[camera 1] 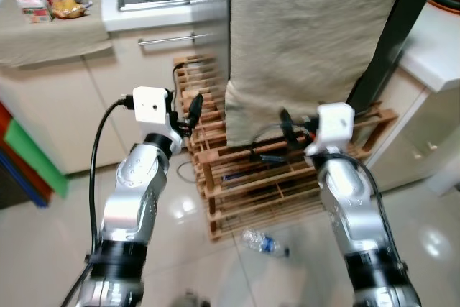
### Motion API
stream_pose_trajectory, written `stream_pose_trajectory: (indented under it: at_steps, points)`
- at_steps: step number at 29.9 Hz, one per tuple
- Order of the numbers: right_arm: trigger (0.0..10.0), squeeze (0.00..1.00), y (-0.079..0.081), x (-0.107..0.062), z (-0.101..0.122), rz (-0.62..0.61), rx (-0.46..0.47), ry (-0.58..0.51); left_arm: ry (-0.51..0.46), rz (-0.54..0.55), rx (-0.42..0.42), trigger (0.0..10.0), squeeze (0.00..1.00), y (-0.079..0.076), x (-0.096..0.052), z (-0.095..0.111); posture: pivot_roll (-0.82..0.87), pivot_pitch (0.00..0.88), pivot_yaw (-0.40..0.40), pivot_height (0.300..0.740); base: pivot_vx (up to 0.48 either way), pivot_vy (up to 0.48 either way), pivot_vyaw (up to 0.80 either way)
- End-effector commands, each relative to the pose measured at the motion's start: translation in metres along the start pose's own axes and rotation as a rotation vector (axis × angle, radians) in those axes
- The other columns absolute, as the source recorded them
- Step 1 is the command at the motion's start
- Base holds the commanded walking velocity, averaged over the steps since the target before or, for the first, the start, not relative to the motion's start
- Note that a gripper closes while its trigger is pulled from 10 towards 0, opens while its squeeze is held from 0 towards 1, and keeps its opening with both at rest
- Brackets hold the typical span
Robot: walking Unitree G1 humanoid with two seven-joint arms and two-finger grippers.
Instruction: Restocking fridge
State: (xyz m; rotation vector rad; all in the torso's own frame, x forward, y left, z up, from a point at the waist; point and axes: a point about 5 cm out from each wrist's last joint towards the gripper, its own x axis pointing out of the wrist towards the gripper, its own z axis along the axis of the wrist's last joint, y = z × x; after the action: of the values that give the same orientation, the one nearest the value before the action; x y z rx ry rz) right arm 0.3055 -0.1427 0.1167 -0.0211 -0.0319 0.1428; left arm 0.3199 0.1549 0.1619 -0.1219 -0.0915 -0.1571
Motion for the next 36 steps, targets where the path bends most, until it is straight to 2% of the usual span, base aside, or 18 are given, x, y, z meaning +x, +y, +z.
stream_pose_trajectory:
  at_steps: [1,9,19,23,25,26,27,28,31,34,35,36]
  points:
    - [10.0,0.0,-0.013,-0.002,0.006,-0.025,-0.016,0.002,-0.006,-0.01,-0.019,10.0,0.0,-0.005,0.004,0.001,-0.04,0.005,0.042,0.74,0.0,0.48,-0.75]
    - [10.0,0.0,-0.019,0.003,0.012,-0.048,-0.009,-0.019,0.004,-0.009,0.01,10.0,0.0,-0.001,0.003,-0.002,-0.03,0.0,0.032,0.74,0.0,0.48,-0.74]
    - [10.0,0.0,-0.024,0.002,0.004,-0.102,0.018,0.019,0.002,-0.006,0.053,10.0,0.0,0.004,0.007,0.0,-0.02,0.0,0.037,0.74,0.0,0.48,-0.68]
    - [10.0,0.0,-0.031,0.004,0.002,-0.162,0.022,0.027,0.014,-0.053,0.111,10.0,0.0,-0.007,0.013,-0.003,-0.03,0.0,0.038,0.74,0.0,0.12,-0.57]
    - [10.0,0.0,-0.033,0.004,0.003,-0.179,0.031,0.017,0.014,-0.056,0.103,10.0,0.0,-0.009,0.015,-0.004,-0.04,0.0,0.035,0.74,0.0,0.0,-0.27]
    - [10.0,1.0,-0.035,0.003,0.004,-0.181,0.034,0.007,-0.002,-0.065,0.057,10.0,0.62,-0.011,0.015,-0.003,-0.04,0.0,0.032,0.74,0.0,0.0,0.0]
    - [10.0,1.0,-0.035,0.003,0.005,-0.18,0.034,0.005,-0.006,-0.067,0.045,10.0,0.62,-0.012,0.015,-0.002,-0.04,0.0,0.032,0.74,0.0,0.0,0.0]
    - [10.0,1.0,-0.035,0.003,0.005,-0.177,0.03,0.0,-0.014,-0.082,0.033,10.0,1.0,-0.014,0.015,-0.002,-0.05,0.0,0.03,0.74,0.0,0.0,0.0]
    - [10.0,1.0,-0.037,0.003,0.006,-0.189,0.013,0.0,-0.02,-0.1,0.029,10.0,1.0,-0.018,0.016,-0.002,-0.06,0.0,0.028,0.74,0.0,0.0,0.0]
    - [10.0,1.0,-0.041,0.004,0.0,-0.231,-0.017,0.045,0.008,-0.111,0.047,10.0,1.0,-0.026,0.019,-0.008,-0.06,0.0,0.029,0.74,0.0,0.0,0.0]
    - [10.0,0.6,-0.041,0.005,-0.001,-0.236,-0.026,0.059,0.014,-0.114,0.056,10.0,1.0,-0.029,0.02,-0.009,-0.06,0.0,0.031,0.74,0.0,0.0,0.0]
    - [10.0,0.25,-0.042,0.005,-0.004,-0.243,-0.033,0.081,0.012,-0.125,0.056,10.0,0.96,-0.031,0.02,-0.009,-0.06,0.0,0.031,0.74,0.0,0.0,0.0]
